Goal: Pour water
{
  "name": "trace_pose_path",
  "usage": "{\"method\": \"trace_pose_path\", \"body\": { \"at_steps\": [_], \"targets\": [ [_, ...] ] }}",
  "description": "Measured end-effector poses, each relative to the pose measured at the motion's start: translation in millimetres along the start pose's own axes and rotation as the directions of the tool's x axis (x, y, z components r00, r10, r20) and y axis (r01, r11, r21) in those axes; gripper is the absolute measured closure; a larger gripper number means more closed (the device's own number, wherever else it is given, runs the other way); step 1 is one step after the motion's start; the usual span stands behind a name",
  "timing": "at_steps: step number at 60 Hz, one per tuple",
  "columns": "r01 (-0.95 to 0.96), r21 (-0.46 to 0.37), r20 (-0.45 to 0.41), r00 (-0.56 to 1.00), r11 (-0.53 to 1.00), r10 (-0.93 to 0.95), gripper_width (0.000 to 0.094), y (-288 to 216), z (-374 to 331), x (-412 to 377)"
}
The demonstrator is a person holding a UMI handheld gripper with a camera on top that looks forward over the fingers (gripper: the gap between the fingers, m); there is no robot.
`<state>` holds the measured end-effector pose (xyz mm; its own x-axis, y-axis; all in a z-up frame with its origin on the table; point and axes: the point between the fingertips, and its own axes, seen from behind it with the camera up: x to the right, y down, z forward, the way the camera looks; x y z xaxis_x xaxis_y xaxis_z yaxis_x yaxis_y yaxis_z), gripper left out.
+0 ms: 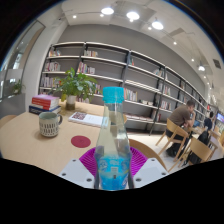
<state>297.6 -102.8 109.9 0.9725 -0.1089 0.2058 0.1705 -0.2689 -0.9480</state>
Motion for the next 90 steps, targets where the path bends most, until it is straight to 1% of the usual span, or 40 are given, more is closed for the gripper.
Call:
{"method": "trace_pose_path", "body": {
  "at_steps": [3, 6, 9, 12, 16, 23, 27, 32, 41, 46, 50, 56, 61, 67, 74, 79, 82, 84, 87, 90],
  "targets": [
    [0.068, -0.013, -0.015, 0.998, 0.998, -0.068, 0.0550, -8.7, 9.1, -1.6],
    [0.134, 0.002, -0.020, 0.991, 0.991, -0.134, 0.0551, -27.8, 21.7, -5.7],
    [0.237, -0.009, -0.033, 0.971, 0.971, -0.237, 0.0550, -39.8, 35.8, -12.1],
    [0.357, -0.026, -0.043, 0.933, 0.934, -0.358, 0.0552, -54.4, 51.4, -18.6],
    [0.499, -0.026, -0.041, 0.865, 0.866, -0.500, 0.0553, -74.7, 71.5, -31.6],
    [0.747, -0.045, -0.028, 0.663, 0.663, -0.748, 0.0552, -104.0, 106.2, -59.5],
    [0.851, -0.054, -0.010, 0.522, 0.522, -0.853, 0.0552, -116.1, 117.1, -74.0],
    [0.940, -0.049, 0.014, 0.338, 0.337, -0.941, 0.0552, -123.6, 134.8, -92.0],
    [1.000, -0.013, 0.024, 0.022, 0.021, -0.999, 0.0549, -132.4, 155.5, -123.5],
    [0.990, 0.015, 0.004, -0.143, -0.143, -0.990, 0.0552, -138.2, 164.5, -141.6],
    [0.962, 0.015, -0.004, -0.273, -0.273, -0.962, 0.0551, -137.9, 170.9, -150.8],
    [0.911, 0.012, -0.029, -0.412, -0.413, -0.911, 0.0552, -139.2, 177.3, -163.9],
    [0.864, -0.012, -0.066, -0.502, -0.503, -0.862, 0.0552, -145.6, 178.5, -171.5],
    [0.829, -0.015, -0.110, -0.557, -0.559, -0.823, 0.0552, -149.2, 176.9, -183.4],
    [0.817, 0.000, -0.115, -0.573, -0.577, -0.811, 0.0554, -146.3, 174.7, -189.6],
    [0.841, -0.003, -0.109, -0.538, -0.541, -0.836, 0.0553, -146.1, 174.6, -186.5],
    [0.869, -0.013, -0.104, -0.494, -0.495, -0.864, 0.0554, -151.4, 173.9, -181.8],
    [0.897, -0.004, -0.107, -0.441, -0.443, -0.891, 0.0551, -156.7, 173.4, -180.7],
    [0.945, 0.003, -0.110, -0.325, -0.327, -0.939, 0.0551, -167.0, 169.9, -177.9],
    [0.985, 0.017, -0.104, -0.170, -0.172, -0.980, 0.0551, -177.3, 164.9, -176.0]
  ]
}}
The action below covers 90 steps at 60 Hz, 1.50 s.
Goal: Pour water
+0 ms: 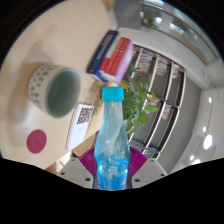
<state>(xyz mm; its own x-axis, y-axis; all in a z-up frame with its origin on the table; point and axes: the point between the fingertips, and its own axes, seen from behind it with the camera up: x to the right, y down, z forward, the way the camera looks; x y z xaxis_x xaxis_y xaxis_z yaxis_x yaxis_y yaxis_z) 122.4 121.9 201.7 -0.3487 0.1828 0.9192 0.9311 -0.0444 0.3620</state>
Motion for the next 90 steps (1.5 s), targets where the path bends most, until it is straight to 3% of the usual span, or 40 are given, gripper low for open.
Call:
{"method": "trace_pose_path", "body": {
  "at_steps": [7, 16, 25, 34, 63, 67, 74, 81, 87, 90],
  "targets": [
    [-0.463, 0.014, 0.010, 0.887, 0.886, 0.463, 0.0550, 7.3, -18.1, 33.7],
    [-0.879, 0.070, -0.010, 0.472, 0.472, 0.881, 0.0529, 22.5, -39.5, 68.6],
    [-0.997, 0.077, -0.005, 0.029, 0.029, 1.000, 0.0530, 48.6, -43.4, 59.1],
    [-0.979, 0.073, -0.008, -0.194, -0.193, 0.981, 0.0530, 46.7, -28.7, 25.3],
    [-0.939, -0.125, 0.013, -0.325, -0.321, 0.946, 0.0527, 34.2, 10.6, -129.5],
    [-0.936, -0.078, 0.005, -0.343, -0.342, 0.939, 0.0525, 35.1, 12.9, -125.8],
    [-0.933, -0.066, -0.006, -0.354, -0.354, 0.935, 0.0471, 38.8, 8.9, -128.5],
    [-0.932, -0.107, -0.002, -0.349, -0.347, 0.937, 0.0385, 36.7, 3.1, -127.3],
    [-0.931, -0.136, -0.022, -0.339, -0.338, 0.941, 0.0189, 38.2, -3.8, -133.2],
    [-0.929, -0.160, -0.030, -0.334, -0.334, 0.942, 0.0162, 37.9, -16.6, -137.5]
  ]
}}
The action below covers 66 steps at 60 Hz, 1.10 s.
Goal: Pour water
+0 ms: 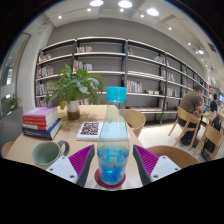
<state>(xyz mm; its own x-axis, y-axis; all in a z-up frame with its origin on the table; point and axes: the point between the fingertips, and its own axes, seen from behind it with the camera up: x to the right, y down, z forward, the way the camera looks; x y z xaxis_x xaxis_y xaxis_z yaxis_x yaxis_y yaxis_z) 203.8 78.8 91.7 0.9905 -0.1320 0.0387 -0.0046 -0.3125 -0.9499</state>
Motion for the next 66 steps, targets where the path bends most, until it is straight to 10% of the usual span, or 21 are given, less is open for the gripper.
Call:
{"method": "trace_pose_path", "body": {
  "at_steps": [26, 66],
  "targets": [
    [-0.032, -0.262, 0.097, 0.993, 0.964, 0.059, 0.0131, 74.8, -157.1, -102.4],
    [0.007, -0.021, 0.116, 0.993, 1.000, -0.005, 0.0107, -129.2, -246.0, -188.0]
  ]
}}
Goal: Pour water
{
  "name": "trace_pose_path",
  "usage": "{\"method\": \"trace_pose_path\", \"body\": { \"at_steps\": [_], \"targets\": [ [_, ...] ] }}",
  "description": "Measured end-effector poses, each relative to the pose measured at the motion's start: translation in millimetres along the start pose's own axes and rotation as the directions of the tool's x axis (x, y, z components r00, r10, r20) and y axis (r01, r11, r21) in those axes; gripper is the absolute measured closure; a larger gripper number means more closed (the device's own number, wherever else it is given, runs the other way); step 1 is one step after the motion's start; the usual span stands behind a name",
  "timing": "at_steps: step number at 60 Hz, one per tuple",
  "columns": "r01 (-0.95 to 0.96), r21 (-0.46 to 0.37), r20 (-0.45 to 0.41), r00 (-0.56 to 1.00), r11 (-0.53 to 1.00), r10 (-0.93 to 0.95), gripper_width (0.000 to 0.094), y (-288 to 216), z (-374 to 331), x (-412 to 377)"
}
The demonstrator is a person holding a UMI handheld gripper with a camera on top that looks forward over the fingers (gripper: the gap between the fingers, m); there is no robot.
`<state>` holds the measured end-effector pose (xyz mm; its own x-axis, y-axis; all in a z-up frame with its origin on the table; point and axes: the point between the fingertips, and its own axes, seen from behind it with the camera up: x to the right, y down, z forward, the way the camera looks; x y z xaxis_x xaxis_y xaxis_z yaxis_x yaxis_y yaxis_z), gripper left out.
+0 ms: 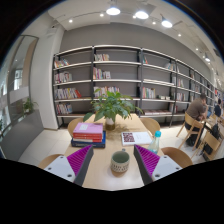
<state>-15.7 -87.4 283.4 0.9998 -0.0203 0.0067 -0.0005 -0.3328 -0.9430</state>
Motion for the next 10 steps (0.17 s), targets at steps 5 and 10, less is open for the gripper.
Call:
{"method": "trace_pose_path", "body": {
  "at_steps": [5, 10],
  "targets": [
    [-0.011, -0.001, -0.014, 1.000, 1.000, 0.011, 0.0110, -4.2, -6.5, 3.2],
    [-0.018, 0.005, -0.032, 0.999, 1.000, 0.018, 0.0106, -8.1, -10.1, 7.7]
  ]
}}
